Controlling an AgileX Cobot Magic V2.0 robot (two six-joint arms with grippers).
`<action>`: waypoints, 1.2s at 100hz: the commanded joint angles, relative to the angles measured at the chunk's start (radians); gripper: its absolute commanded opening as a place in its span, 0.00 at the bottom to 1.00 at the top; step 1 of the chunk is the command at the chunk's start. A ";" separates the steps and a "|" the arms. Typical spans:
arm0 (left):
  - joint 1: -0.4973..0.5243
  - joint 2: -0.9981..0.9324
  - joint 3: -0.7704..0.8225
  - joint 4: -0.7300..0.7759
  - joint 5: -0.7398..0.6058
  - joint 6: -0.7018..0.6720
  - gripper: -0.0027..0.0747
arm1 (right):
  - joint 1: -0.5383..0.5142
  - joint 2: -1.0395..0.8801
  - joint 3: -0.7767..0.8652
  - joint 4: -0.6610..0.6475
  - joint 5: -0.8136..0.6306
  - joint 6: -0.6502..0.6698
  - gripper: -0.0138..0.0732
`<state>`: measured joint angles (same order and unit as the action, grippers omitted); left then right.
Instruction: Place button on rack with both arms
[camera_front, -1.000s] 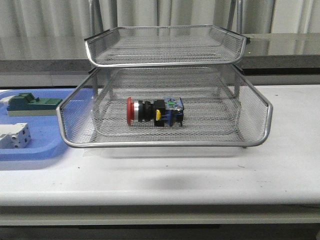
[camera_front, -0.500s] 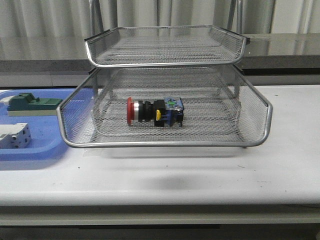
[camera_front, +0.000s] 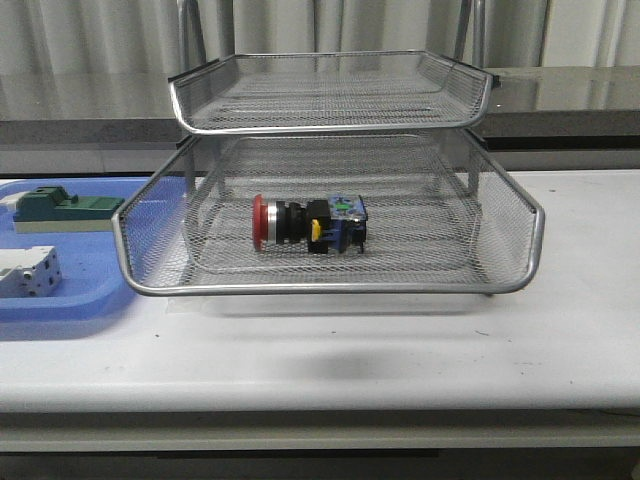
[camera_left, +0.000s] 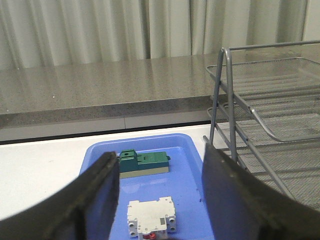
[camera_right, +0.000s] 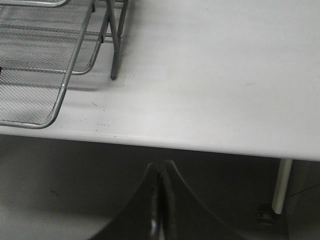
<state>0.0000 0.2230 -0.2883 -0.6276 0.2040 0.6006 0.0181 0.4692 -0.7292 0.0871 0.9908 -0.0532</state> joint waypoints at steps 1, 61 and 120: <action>0.001 0.008 -0.026 -0.024 -0.079 -0.012 0.42 | 0.000 0.003 -0.032 -0.003 -0.060 0.001 0.08; 0.001 0.008 -0.026 -0.024 -0.068 -0.012 0.01 | 0.000 0.003 -0.032 -0.003 -0.060 0.001 0.08; 0.001 0.008 -0.026 -0.024 -0.068 -0.012 0.01 | 0.000 0.080 -0.032 0.135 -0.065 0.001 0.08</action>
<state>0.0004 0.2230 -0.2877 -0.6323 0.1973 0.6006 0.0181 0.4883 -0.7292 0.1574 0.9732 -0.0532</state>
